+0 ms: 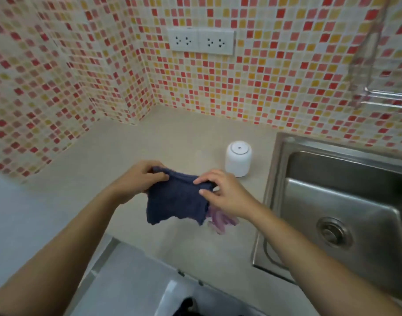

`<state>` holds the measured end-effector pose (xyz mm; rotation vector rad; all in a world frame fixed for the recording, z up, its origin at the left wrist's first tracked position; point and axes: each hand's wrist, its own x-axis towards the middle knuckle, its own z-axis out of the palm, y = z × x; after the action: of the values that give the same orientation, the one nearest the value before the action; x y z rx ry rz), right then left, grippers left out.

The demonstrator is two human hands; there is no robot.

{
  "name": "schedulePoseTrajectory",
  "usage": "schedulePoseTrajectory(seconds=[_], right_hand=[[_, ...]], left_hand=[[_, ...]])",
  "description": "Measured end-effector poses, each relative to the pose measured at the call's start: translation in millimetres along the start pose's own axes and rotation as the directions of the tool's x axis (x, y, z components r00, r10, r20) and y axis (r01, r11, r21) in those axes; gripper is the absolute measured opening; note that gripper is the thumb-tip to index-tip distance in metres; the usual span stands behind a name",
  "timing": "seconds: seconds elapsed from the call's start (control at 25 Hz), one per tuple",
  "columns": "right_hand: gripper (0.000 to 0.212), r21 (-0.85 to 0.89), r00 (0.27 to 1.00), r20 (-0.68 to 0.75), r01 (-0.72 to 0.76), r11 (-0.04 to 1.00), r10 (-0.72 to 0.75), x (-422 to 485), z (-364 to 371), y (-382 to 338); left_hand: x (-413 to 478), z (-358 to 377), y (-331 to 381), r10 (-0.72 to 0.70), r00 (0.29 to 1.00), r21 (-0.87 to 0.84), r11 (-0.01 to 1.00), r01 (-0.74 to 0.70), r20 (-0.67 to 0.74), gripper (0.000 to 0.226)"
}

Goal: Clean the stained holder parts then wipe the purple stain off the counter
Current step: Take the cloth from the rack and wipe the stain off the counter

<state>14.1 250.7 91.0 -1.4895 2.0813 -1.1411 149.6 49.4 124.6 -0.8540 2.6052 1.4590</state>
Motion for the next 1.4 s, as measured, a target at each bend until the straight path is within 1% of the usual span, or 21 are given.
schedulePoseTrajectory(seconds=[0.08, 0.16, 0.2, 0.28, 0.32, 0.4, 0.48, 0.52, 0.6, 0.68, 0.76, 0.88, 0.96, 1.0, 1.08, 1.16, 1.2, 1.24, 1.28, 1.36, 1.4], right_hand=[[0.024, -0.008, 0.995, 0.066, -0.075, 0.997, 0.075, 19, 52, 3], [0.026, -0.061, 0.986, 0.078, -0.143, 0.988, 0.147, 41, 88, 12], [0.028, -0.092, 0.980, 0.076, -0.178, 0.980, 0.185, 49, 99, 17], [0.032, -0.143, 0.971, 0.043, -0.226, 0.964, 0.234, 56, 111, 27], [0.032, -0.144, 0.969, -0.007, -0.246, 0.958, 0.248, 53, 114, 32], [0.029, -0.142, 0.947, -0.159, -0.302, 0.943, 0.280, 32, 115, 38], [0.024, -0.174, 0.878, -0.349, -0.403, 0.898, 0.327, -1, 107, 49], [0.023, -0.186, 0.826, -0.443, -0.464, 0.866, 0.348, -20, 100, 57], [0.033, -0.165, 0.704, -0.577, -0.596, 0.786, 0.413, -55, 85, 78], [0.047, -0.142, 0.606, -0.611, -0.717, 0.682, 0.510, -78, 76, 100], [0.061, -0.141, 0.564, -0.580, -0.780, 0.609, 0.588, -86, 76, 115], [0.068, -0.216, 0.578, -0.519, -0.801, 0.558, 0.630, -86, 82, 119], [0.069, -0.253, 0.580, -0.514, -0.806, 0.535, 0.632, -86, 82, 120], [0.069, -0.261, 0.575, -0.514, -0.812, 0.522, 0.637, -85, 82, 121], [0.070, -0.281, 0.573, -0.505, -0.816, 0.505, 0.646, -86, 83, 124], [0.069, -0.289, 0.575, -0.506, -0.815, 0.501, 0.643, -86, 83, 127], [0.069, -0.290, 0.573, -0.510, -0.816, 0.500, 0.641, -86, 84, 127], [0.069, -0.293, 0.575, -0.510, -0.816, 0.499, 0.640, -86, 85, 128], [0.068, -0.294, 0.578, -0.510, -0.813, 0.502, 0.638, -86, 85, 129], [0.068, -0.286, 0.576, -0.515, -0.813, 0.507, 0.634, -86, 84, 129], [0.068, -0.289, 0.576, -0.517, -0.814, 0.505, 0.633, -86, 85, 129]], left_hand=[[2, -10, -49, -0.103, 0.995, 0.030, 0.994, 0.103, -0.019, 0.009], [20, -11, -87, -0.116, 0.988, 0.135, 0.982, 0.130, -0.104, 0.006], [30, -6, -98, -0.066, 0.985, 0.229, 0.968, 0.101, -0.157, 0.006], [43, 10, -114, 0.080, 0.975, 0.411, 0.912, 0.013, -0.207, 0.031], [45, 21, -119, 0.144, 0.970, 0.467, 0.883, -0.036, -0.198, 0.040], [44, 47, -126, 0.308, 0.946, 0.554, 0.807, -0.204, -0.100, 0.043], [44, 64, -130, 0.403, 0.915, 0.611, 0.715, -0.341, 0.040, 0.050], [46, 67, -133, 0.382, 0.918, 0.627, 0.693, -0.358, 0.101, 0.054], [56, 68, -143, 0.317, 0.930, 0.700, 0.622, -0.350, 0.185, 0.062], [70, 68, -152, 0.274, 0.934, 0.737, 0.578, -0.351, 0.230, 0.063], [78, 69, -153, 0.257, 0.940, 0.721, 0.604, -0.338, 0.225, 0.061], [54, 76, -167, 0.304, 0.941, 0.711, 0.628, -0.316, 0.151, 0.059], [27, 72, -181, 0.345, 0.930, 0.706, 0.629, -0.327, 0.123, 0.057], [23, 66, -186, 0.331, 0.937, 0.700, 0.644, -0.309, 0.108, 0.057], [46, 54, -185, 0.266, 0.964, 0.689, 0.698, -0.197, 0.006, 0.055], [101, 43, -170, 0.157, 0.977, 0.652, 0.757, -0.024, -0.147, 0.050], [133, 37, -161, 0.118, 0.976, 0.634, 0.773, 0.025, -0.183, 0.049], [158, 33, -154, 0.114, 0.978, 0.632, 0.775, 0.024, -0.176, 0.048], [174, 34, -151, 0.148, 0.980, 0.647, 0.762, -0.029, -0.130, 0.048], [164, 37, -156, 0.288, 0.958, 0.656, 0.720, -0.225, 0.012, 0.050], [140, 38, -165, 0.366, 0.926, 0.670, 0.665, -0.330, 0.093, 0.053]])
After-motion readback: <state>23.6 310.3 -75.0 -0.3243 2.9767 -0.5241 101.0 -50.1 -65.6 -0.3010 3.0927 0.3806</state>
